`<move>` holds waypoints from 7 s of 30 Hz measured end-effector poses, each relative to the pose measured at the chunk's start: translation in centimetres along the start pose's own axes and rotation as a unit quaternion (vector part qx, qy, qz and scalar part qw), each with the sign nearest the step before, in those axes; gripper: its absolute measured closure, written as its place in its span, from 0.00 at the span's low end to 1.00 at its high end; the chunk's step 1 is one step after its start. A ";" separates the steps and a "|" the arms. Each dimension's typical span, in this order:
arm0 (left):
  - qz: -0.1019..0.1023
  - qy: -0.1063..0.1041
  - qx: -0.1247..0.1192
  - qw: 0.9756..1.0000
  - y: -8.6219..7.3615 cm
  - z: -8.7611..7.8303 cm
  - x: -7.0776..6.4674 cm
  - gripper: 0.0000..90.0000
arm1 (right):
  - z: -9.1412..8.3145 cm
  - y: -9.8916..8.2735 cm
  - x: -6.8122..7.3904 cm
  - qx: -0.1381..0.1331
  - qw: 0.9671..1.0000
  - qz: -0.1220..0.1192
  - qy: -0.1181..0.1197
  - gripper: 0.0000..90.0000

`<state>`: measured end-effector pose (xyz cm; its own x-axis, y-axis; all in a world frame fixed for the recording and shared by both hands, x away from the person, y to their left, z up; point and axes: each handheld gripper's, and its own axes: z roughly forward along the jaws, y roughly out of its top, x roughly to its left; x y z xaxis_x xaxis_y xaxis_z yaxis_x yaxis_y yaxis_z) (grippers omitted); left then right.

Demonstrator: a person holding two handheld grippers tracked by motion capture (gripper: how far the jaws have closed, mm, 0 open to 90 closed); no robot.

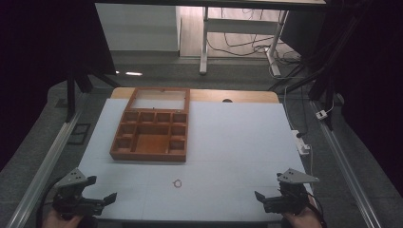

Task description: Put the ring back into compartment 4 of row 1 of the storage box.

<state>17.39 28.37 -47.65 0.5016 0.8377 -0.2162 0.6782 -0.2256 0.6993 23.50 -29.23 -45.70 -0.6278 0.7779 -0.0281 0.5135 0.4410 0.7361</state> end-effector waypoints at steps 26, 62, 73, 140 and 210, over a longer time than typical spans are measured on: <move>0.022 -0.002 0.017 1.000 0.3 0.5 -0.6 0.01 | 0.3 0.1 -0.8 0.017 0.998 0.024 0.048 0.00; 0.021 -0.002 0.020 1.000 0.3 0.6 -0.6 0.01 | 2.8 2.4 2.1 -0.008 0.992 -0.047 0.117 0.00; 0.018 -0.003 0.023 1.000 0.3 0.6 -0.5 0.01 | 3.9 3.1 3.6 -0.009 0.986 -0.059 0.155 0.00; 0.005 -0.005 0.026 1.000 0.3 0.7 -0.3 0.01 | 16.4 8.9 14.0 0.071 0.942 -0.208 0.253 0.00; 0.001 -0.004 0.028 1.000 0.4 0.7 -0.2 0.01 | 16.4 14.5 12.4 0.010 0.942 -0.219 0.253 0.98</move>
<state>17.93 27.76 -47.87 0.5074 0.8330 -0.2204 0.7061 -0.2554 0.6604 32.76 -5.86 -46.52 -0.9780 0.2083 0.0050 0.1490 0.6826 0.7155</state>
